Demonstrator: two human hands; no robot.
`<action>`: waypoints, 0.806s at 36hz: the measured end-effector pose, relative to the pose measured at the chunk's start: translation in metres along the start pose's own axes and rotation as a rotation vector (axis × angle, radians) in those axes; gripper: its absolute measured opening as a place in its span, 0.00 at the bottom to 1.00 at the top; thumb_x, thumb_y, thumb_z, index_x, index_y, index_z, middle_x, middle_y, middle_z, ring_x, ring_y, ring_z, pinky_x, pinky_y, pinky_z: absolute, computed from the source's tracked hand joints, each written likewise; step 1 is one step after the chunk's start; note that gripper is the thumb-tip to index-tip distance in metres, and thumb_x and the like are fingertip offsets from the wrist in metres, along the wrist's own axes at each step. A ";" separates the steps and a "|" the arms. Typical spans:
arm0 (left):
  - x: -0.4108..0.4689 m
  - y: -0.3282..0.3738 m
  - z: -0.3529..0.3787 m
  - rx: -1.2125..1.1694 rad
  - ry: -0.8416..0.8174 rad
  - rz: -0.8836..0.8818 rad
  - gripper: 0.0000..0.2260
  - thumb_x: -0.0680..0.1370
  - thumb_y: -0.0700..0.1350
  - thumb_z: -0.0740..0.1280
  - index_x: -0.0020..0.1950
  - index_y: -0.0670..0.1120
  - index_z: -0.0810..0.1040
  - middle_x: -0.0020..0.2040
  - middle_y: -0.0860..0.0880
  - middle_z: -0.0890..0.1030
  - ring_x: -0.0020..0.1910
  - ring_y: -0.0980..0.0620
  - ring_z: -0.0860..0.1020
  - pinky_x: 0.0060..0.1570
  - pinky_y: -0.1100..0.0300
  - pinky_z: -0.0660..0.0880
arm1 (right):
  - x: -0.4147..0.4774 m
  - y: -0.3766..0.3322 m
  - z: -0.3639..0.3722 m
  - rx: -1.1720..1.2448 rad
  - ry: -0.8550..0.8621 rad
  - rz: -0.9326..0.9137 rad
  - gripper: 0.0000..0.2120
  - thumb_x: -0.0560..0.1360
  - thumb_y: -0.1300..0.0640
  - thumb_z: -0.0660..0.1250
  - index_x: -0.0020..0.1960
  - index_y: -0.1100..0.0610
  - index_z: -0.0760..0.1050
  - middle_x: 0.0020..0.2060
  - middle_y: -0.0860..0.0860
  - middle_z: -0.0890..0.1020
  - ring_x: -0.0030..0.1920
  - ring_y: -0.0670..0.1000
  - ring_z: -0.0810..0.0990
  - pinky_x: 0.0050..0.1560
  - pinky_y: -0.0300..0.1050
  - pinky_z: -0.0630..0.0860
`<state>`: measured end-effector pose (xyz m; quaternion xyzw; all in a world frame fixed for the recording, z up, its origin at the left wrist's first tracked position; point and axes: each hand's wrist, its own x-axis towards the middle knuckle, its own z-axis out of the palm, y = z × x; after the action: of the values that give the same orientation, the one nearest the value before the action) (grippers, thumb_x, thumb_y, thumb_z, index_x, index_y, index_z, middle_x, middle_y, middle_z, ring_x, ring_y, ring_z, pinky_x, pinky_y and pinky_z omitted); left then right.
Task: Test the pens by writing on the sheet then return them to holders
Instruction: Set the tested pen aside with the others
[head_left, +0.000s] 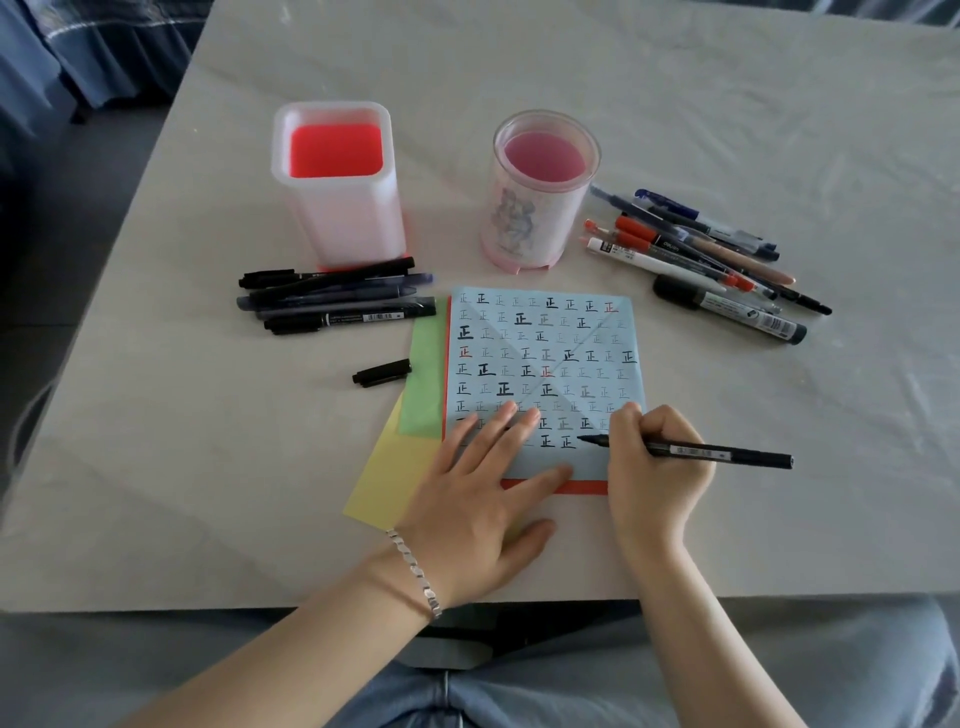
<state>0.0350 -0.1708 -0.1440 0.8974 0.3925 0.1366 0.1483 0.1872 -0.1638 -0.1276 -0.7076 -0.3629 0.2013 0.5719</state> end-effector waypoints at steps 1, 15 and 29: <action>0.000 0.000 0.000 -0.006 -0.001 0.000 0.17 0.76 0.56 0.58 0.62 0.54 0.76 0.69 0.41 0.69 0.71 0.42 0.63 0.67 0.45 0.56 | 0.000 0.000 0.000 0.009 0.001 0.000 0.21 0.71 0.62 0.64 0.24 0.54 0.59 0.18 0.45 0.65 0.22 0.42 0.61 0.26 0.31 0.59; 0.004 -0.065 -0.046 0.161 0.368 -0.400 0.13 0.70 0.41 0.68 0.55 0.42 0.79 0.52 0.44 0.80 0.50 0.47 0.68 0.48 0.51 0.69 | -0.001 -0.005 0.001 0.059 -0.032 0.103 0.19 0.74 0.61 0.65 0.27 0.56 0.64 0.19 0.45 0.69 0.22 0.43 0.65 0.25 0.33 0.62; 0.021 -0.034 -0.071 -0.653 0.316 -0.712 0.07 0.73 0.38 0.70 0.43 0.48 0.74 0.40 0.58 0.78 0.37 0.64 0.76 0.38 0.77 0.68 | 0.002 -0.032 0.001 0.227 -0.125 0.217 0.11 0.74 0.61 0.66 0.33 0.57 0.75 0.23 0.47 0.78 0.24 0.42 0.74 0.30 0.32 0.71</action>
<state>0.0004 -0.1220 -0.0886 0.5830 0.6286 0.3274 0.3972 0.1789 -0.1596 -0.0970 -0.6597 -0.2941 0.3453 0.5993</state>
